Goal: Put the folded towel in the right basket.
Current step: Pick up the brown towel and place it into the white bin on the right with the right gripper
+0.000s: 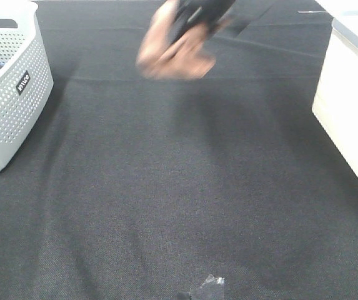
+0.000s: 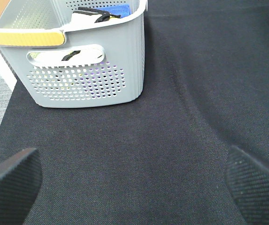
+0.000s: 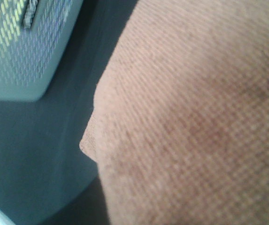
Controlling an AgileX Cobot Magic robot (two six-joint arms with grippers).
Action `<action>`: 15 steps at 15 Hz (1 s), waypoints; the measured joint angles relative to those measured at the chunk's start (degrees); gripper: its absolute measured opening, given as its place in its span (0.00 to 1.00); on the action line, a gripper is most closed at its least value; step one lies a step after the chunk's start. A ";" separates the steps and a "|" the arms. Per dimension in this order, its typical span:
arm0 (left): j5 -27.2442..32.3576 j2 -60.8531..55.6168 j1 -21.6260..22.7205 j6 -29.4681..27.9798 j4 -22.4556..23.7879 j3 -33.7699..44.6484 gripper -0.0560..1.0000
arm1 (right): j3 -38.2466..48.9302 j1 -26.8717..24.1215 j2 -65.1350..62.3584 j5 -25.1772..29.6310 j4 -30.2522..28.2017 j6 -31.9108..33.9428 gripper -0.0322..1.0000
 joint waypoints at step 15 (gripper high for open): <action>0.00 0.00 0.00 0.00 0.00 0.00 0.99 | 30.65 -42.28 -20.34 0.86 -16.73 -7.68 0.19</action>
